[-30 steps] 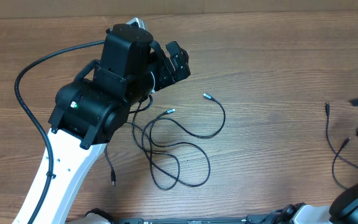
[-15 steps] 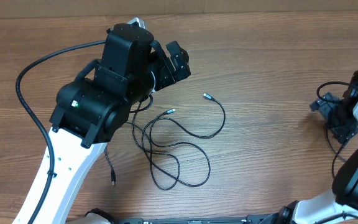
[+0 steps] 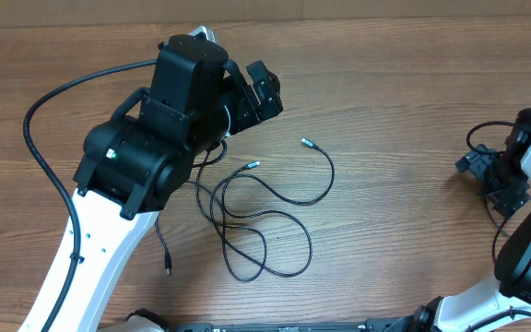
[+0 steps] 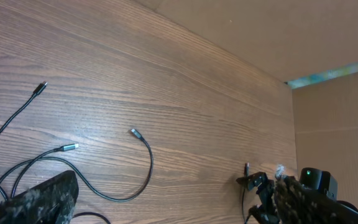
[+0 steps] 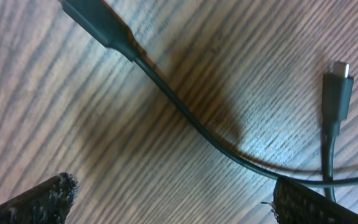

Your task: Untangle cables

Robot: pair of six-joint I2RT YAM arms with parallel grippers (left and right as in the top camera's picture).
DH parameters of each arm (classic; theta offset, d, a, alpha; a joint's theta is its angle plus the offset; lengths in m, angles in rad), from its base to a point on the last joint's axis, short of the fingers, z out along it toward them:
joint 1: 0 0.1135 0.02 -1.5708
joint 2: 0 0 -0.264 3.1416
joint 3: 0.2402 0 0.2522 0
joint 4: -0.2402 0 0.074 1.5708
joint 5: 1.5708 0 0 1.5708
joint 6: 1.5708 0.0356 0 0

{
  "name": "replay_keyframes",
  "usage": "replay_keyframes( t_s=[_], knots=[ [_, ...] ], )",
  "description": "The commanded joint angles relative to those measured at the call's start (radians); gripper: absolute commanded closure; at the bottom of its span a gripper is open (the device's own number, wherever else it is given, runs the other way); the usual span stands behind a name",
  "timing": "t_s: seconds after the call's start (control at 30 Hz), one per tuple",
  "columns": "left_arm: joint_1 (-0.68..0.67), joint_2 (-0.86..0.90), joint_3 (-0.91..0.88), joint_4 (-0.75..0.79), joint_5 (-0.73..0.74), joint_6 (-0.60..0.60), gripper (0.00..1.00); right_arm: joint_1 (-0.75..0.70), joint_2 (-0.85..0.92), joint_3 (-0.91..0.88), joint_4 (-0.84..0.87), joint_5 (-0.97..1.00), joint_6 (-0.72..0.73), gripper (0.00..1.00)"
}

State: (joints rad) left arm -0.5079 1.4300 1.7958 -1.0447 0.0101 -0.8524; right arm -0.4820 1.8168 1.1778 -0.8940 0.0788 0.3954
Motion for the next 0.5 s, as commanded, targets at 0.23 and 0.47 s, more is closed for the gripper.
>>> replay_keyframes(
  t_s=[0.23,0.47],
  knots=[
    [0.004,0.008,0.014,0.001,-0.018,0.03,0.0,0.0,0.0,-0.001,0.021,0.071,-0.072,0.0],
    [0.003,0.008,0.014,0.0,-0.018,0.03,0.0,0.0,0.016,-0.001,0.034,0.071,-0.117,0.0]
  ],
)
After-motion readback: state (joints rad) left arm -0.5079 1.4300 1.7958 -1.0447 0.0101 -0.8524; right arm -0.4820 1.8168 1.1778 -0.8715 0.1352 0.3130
